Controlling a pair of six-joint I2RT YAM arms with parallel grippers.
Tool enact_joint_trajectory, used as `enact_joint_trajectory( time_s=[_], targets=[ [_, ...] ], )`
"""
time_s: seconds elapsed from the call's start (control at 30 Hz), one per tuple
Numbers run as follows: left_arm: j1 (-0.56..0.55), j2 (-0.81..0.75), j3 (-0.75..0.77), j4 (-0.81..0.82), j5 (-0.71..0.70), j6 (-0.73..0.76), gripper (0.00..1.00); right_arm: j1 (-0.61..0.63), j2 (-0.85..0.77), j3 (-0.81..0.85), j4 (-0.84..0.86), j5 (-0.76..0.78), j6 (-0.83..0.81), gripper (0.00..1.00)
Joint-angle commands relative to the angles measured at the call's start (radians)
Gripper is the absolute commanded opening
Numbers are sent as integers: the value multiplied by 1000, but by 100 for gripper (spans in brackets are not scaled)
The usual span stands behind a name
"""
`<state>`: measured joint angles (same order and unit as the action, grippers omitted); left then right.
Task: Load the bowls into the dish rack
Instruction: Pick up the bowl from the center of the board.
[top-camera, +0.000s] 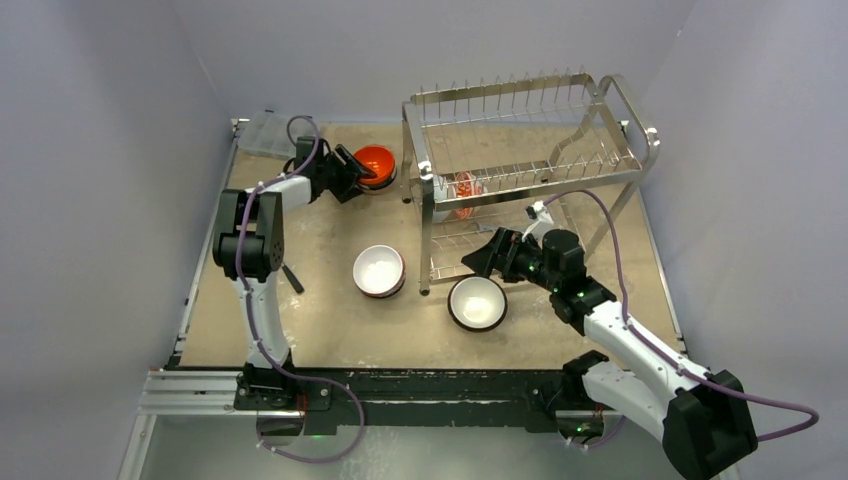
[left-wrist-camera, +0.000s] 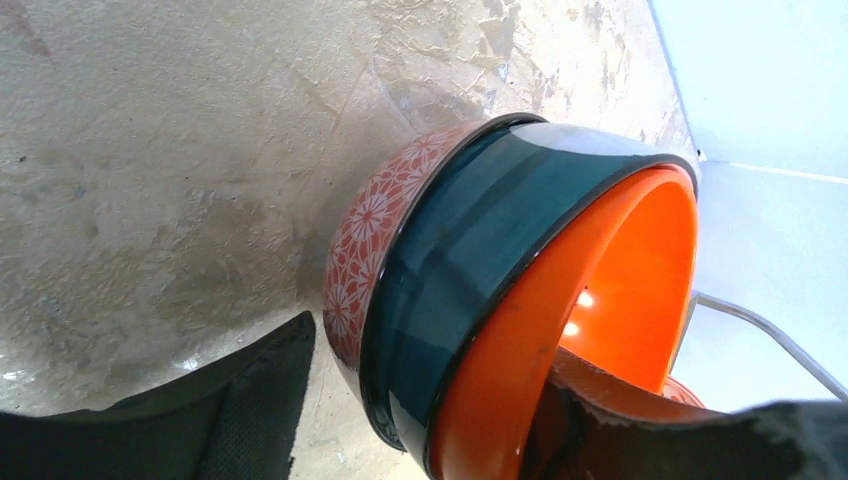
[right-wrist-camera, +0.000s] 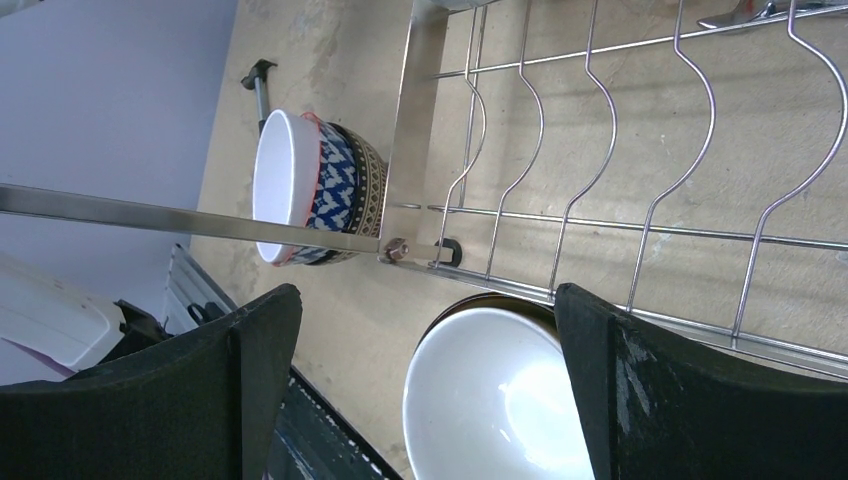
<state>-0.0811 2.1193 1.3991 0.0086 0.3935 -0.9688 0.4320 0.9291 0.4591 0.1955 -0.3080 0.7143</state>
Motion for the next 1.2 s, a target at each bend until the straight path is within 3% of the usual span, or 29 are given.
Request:
enact_joint_trajectory(
  time_s=[0.0, 0.13, 0.4, 0.9, 1.17],
  targets=[
    [5, -36, -24, 71, 15, 0, 55, 2, 6, -7, 31, -21, -10, 99],
    [6, -53, -43, 89, 17, 7, 40, 2, 6, -4, 29, -17, -9, 99],
    [14, -103, -86, 100, 20, 13, 0, 2, -13, 7, 14, -18, -5, 99],
    [36, -377, -345, 94, 11, 46, 0, 2, -21, 37, -5, -48, -2, 99],
    [40, -509, -369, 4, -5, 117, 0, 2, -14, 53, -5, -66, -1, 99]
  ],
)
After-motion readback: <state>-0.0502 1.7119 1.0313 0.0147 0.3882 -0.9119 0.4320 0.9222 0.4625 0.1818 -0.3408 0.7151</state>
